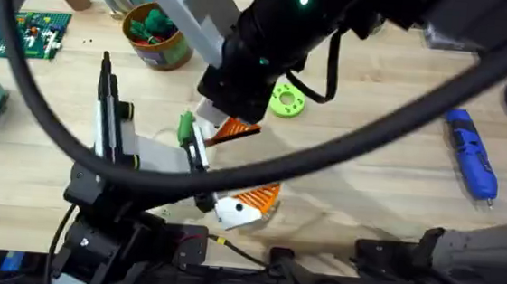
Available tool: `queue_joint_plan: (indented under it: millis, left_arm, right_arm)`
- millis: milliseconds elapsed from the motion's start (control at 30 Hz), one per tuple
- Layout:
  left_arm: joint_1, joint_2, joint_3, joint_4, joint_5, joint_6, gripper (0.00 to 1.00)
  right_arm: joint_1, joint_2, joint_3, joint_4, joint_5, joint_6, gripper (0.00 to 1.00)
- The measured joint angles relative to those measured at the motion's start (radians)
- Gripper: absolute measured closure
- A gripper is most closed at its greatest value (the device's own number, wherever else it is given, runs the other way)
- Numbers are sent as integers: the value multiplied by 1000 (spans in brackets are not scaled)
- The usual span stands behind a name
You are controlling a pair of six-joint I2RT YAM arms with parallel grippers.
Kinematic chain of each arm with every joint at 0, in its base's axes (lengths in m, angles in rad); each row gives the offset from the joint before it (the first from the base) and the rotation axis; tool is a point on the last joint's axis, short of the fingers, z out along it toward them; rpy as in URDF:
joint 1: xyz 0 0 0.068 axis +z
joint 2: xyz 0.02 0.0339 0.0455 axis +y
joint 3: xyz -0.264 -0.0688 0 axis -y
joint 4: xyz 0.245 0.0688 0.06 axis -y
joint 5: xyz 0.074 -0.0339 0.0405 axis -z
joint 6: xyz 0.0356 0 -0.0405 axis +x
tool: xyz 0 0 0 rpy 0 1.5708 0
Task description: Pick up the gripper from the table and insert it into the empty holder that is missing its gripper. Then pick up a screw, insert it into the mounting hole, and use the screwdriver to tighten it. Finally, clean up the table by picking up the vegetable and placing it into the bucket.
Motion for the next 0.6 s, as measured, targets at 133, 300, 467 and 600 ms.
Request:
queue_joint_plan:
  millis: [133, 300, 467, 600]
  left_arm:
    - [0, 0, 0, 0, 0, 0, 8]
    - [0, 0, 0, 0, 0, 0, 8]
    - [0, 0, 0, 0, 0, 0, 8]
    - [0, 0, 0, -1, 0, -1, 8]
  right_arm:
    - [0, 0, -30, 3, 0, 0, 995]
    - [0, 0, -55, 8, 0, 0, 995]
    - [0, 0, -73, 39, 0, 0, 995]
    - [0, 0, -81, 52, 0, 0, 995]
